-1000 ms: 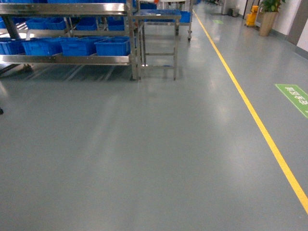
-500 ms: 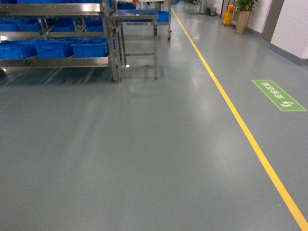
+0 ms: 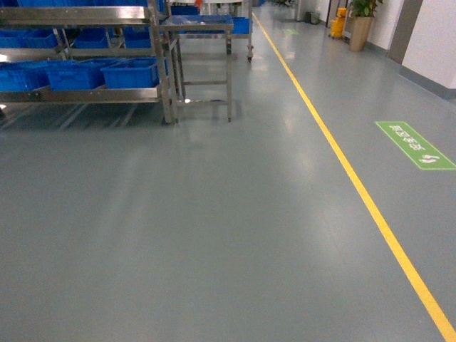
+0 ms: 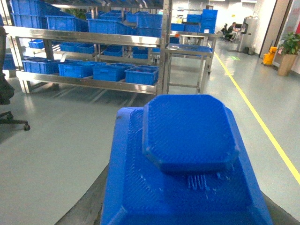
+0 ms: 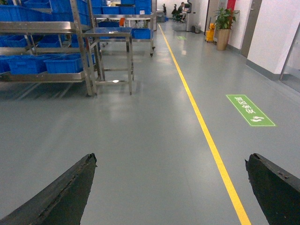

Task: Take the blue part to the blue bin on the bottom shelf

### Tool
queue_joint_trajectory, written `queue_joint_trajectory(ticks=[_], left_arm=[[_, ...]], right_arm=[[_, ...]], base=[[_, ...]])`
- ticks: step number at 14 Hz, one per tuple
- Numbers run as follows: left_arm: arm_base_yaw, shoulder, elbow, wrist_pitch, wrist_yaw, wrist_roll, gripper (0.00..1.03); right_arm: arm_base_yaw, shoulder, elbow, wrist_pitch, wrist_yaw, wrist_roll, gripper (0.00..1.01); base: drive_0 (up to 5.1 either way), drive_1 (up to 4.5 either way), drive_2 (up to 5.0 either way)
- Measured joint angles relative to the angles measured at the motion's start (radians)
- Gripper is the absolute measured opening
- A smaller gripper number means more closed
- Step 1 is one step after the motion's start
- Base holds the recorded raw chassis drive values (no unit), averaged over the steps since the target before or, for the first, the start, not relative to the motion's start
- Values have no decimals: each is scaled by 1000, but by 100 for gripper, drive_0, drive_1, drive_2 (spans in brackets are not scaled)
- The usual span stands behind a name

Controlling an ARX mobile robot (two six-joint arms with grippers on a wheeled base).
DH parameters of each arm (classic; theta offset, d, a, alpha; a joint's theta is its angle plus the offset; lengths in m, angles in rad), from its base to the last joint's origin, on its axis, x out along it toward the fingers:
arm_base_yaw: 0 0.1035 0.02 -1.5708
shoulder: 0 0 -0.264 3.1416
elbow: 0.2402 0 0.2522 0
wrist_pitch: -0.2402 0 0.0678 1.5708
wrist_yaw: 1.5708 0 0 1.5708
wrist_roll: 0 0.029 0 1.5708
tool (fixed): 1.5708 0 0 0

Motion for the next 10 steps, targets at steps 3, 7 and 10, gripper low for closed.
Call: queue_joint_trajectory(ticks=[3,7,10], left_arm=[[0,2,0,5,0,0,43],[0,2,0,1,0,0,43],[0,2,0,0,0,0,43]], right_arm=[[0,0,0,2,0,0,98],[0,0,0,1,0,0,98],[0,0,0,-2,0,0,98]], base=[[-14,396,-425],[-14,396,-425],[-14,396,-425]])
